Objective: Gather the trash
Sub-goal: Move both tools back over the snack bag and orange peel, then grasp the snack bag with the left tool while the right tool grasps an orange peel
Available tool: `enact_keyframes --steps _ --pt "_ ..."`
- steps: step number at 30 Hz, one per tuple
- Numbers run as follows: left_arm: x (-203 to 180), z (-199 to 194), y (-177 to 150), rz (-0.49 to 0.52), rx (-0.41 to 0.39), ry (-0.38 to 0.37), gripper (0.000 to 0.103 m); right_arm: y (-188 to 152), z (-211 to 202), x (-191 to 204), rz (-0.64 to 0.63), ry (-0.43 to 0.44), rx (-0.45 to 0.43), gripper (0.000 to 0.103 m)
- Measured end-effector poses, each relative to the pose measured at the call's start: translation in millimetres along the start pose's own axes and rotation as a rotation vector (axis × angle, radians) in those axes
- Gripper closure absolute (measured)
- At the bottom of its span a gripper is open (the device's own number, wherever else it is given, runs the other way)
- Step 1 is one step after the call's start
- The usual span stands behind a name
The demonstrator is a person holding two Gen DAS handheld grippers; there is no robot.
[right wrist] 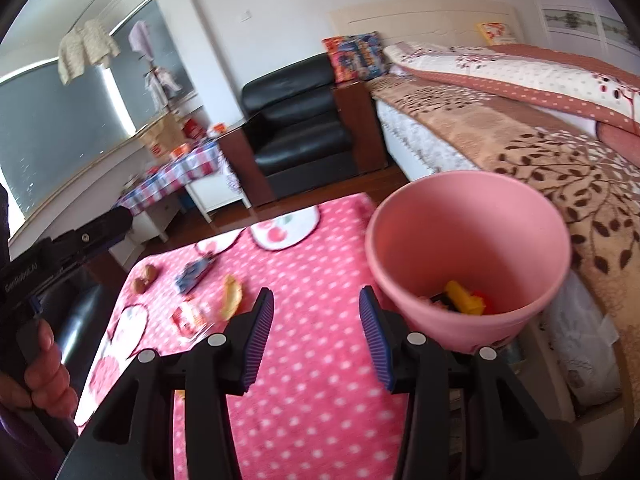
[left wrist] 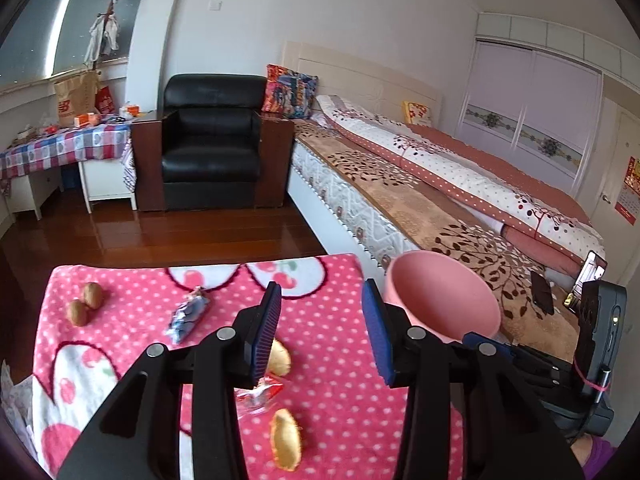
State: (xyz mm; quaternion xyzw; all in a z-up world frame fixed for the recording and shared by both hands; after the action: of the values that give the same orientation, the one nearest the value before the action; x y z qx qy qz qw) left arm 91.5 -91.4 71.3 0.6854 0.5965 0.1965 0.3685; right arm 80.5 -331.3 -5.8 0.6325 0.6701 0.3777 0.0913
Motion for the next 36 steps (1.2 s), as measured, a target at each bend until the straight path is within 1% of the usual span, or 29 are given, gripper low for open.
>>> enact_keyframes --steps 4,9,14,18,24,26,32,36 --pt "34.2 -15.8 -17.0 -0.04 -0.003 0.062 0.061 -12.0 14.8 28.4 -0.044 0.048 0.065 0.059" --pt "63.7 -22.3 -33.8 -0.085 0.008 0.104 0.061 -26.2 32.0 55.8 -0.097 0.076 0.136 0.059" --pt "83.6 -26.1 -43.9 -0.112 0.004 0.121 0.061 -38.4 51.1 77.5 -0.139 0.091 0.199 0.059" --pt "96.7 -22.3 -51.0 -0.141 0.021 0.121 0.061 -44.6 65.8 88.8 -0.156 0.095 0.24 0.059" --pt "107.5 -2.4 -63.6 -0.172 0.081 0.104 0.061 -49.6 83.5 100.2 -0.18 0.095 0.278 0.059" --pt "108.3 7.4 -67.5 -0.187 0.109 0.088 0.061 -50.7 89.6 104.4 -0.188 0.093 0.291 0.059" --pt "103.1 42.6 -73.3 -0.213 0.184 0.069 0.061 -51.0 102.4 118.2 -0.224 0.089 0.307 0.059" --pt "102.2 61.0 -74.5 -0.225 0.221 0.088 0.061 -52.5 110.1 119.4 -0.24 0.07 0.319 0.059"
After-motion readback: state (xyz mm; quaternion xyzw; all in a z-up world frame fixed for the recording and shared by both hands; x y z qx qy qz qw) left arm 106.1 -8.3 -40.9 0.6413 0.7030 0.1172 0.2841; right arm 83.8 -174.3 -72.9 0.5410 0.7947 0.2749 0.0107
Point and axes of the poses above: each gripper's, at about its wrist camera, not at the fingertips, and z roughly the way its jaws point, x to its left, y to its top, the point moved 3 cm from there along z, roughly the way its jaws point, and after that the axes turned 10 degrees about x, right-handed, at the moved point
